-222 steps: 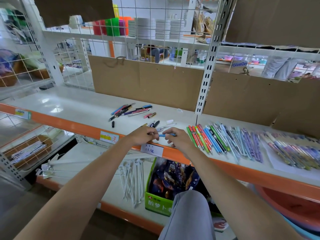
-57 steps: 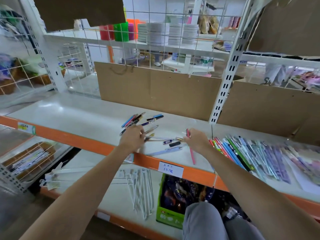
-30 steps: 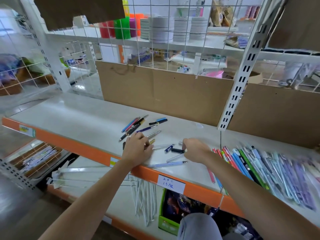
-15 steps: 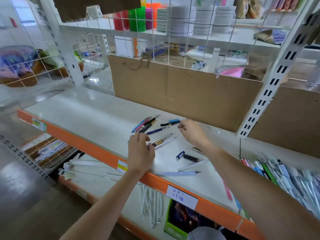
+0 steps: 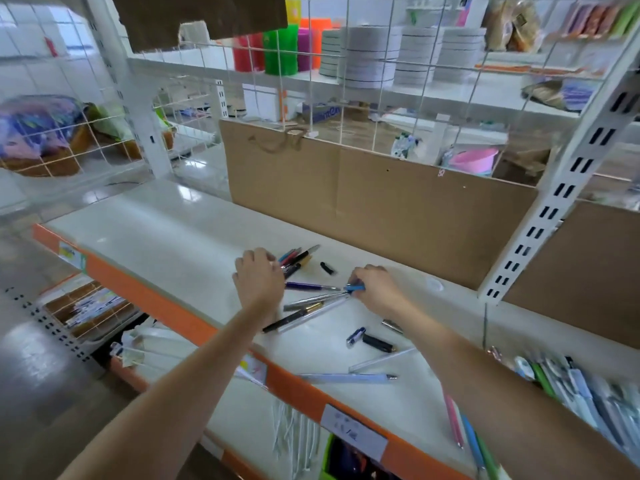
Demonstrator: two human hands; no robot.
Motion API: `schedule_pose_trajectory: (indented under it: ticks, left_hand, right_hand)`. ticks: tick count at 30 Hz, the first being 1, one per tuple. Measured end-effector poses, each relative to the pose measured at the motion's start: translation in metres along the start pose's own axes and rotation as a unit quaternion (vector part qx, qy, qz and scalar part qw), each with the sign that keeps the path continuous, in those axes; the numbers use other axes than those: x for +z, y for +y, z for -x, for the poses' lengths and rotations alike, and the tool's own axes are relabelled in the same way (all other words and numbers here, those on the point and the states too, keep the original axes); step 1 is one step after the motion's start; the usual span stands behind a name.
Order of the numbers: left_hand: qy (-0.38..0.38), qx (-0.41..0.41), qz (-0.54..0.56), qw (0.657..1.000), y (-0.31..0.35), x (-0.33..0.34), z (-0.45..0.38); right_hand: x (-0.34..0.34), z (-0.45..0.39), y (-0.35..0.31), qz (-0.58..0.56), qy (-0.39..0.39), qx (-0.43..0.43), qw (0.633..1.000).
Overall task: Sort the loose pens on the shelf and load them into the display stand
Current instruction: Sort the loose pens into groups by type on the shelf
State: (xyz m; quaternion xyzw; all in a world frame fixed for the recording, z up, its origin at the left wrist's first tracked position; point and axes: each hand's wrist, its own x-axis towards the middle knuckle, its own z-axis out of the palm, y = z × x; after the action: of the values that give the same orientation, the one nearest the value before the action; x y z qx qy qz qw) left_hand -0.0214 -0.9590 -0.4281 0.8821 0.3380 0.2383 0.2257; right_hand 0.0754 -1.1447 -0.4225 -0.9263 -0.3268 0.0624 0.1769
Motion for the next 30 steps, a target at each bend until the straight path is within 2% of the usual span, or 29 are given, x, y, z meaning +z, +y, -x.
schedule_pose_trajectory:
  ticks: [3, 5, 7, 10, 14, 16, 19, 21, 23, 30]
  left_hand:
    - [-0.082, -0.010, -0.086, 0.993, 0.001, 0.013, -0.026]
    - [-0.109, -0.017, -0.118, 0.987, 0.000, 0.020, -0.033]
    - [-0.132, -0.045, -0.099, 0.985, 0.001, 0.021, -0.037]
    - [-0.170, -0.056, -0.095, 0.979, 0.001, 0.013, -0.031]
    - [-0.101, 0.002, -0.100, 0.990, 0.000, -0.005, -0.005]
    - [-0.086, 0.044, -0.010, 0.995, 0.007, -0.017, 0.014]
    - [-0.162, 0.127, 0.138, 0.969, 0.020, -0.036, 0.048]
    - [-0.200, 0.190, 0.152, 0.949, 0.026, -0.044, 0.069]
    - [-0.222, 0.229, 0.161, 0.934, 0.033, -0.050, 0.085]
    - [-0.231, 0.262, 0.185, 0.918, 0.048, -0.062, 0.101]
  right_hand:
    - [-0.006, 0.028, 0.004, -0.019, -0.014, -0.011, 1.000]
    - [-0.011, 0.042, 0.004, -0.023, -0.033, -0.014, 0.999]
    - [-0.014, 0.052, 0.006, -0.035, -0.036, -0.008, 0.999]
    - [-0.016, 0.064, 0.008, -0.080, 0.009, 0.025, 0.996]
    - [-0.018, 0.083, 0.003, -0.132, 0.059, 0.036, 0.989]
    - [-0.019, 0.094, 0.001, -0.183, 0.069, 0.047, 0.980]
    - [-0.025, 0.108, 0.001, -0.304, 0.089, 0.088, 0.945]
    - [-0.034, 0.118, -0.001, -0.396, 0.103, 0.098, 0.907]
    - [-0.044, 0.128, -0.006, -0.440, 0.108, 0.091, 0.887]
    - [-0.072, 0.151, -0.014, -0.397, 0.105, 0.042, 0.911]
